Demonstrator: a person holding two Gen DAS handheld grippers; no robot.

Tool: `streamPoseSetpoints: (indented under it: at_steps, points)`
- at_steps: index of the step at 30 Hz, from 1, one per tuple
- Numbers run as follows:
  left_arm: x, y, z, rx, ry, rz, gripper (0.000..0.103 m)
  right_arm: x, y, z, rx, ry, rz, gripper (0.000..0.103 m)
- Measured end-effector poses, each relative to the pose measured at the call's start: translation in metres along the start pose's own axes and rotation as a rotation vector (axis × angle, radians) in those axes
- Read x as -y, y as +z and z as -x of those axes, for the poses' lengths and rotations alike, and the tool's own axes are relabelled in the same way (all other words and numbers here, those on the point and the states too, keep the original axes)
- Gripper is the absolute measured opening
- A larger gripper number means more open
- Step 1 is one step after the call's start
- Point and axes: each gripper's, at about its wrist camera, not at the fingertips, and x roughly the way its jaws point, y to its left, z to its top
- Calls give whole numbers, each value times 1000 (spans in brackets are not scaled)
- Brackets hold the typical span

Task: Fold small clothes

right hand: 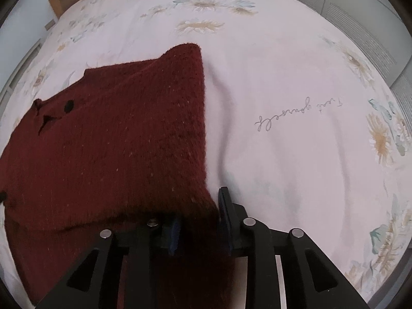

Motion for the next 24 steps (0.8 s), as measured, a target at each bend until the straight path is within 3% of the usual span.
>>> streamPoseSetpoints:
  at_steps: [2, 3, 6, 9, 14, 18, 24]
  points:
    - [-7, 8, 9, 20, 9, -8, 101, 2, -2, 4, 3, -19, 4, 46]
    - [-7, 10, 17, 39, -1, -3, 102, 4, -4, 6, 6, -25, 2, 49]
    - [-4, 16, 32, 64, -14, 7, 102, 10, -8, 11, 5, -15, -15, 54]
    - [-4, 30, 22, 62, -16, 32, 102, 13, -12, 13, -1, -18, -22, 62]
    - [2, 30, -19, -39, -39, 10, 102, 17, -15, 14, -13, -48, -12, 69]
    - [13, 30, -47, -80, 19, 6, 102, 19, -16, 17, -4, -54, -9, 78]
    - [21, 23, -53, -70, 45, 39, 102, 19, -12, 18, 2, -31, -27, 80]
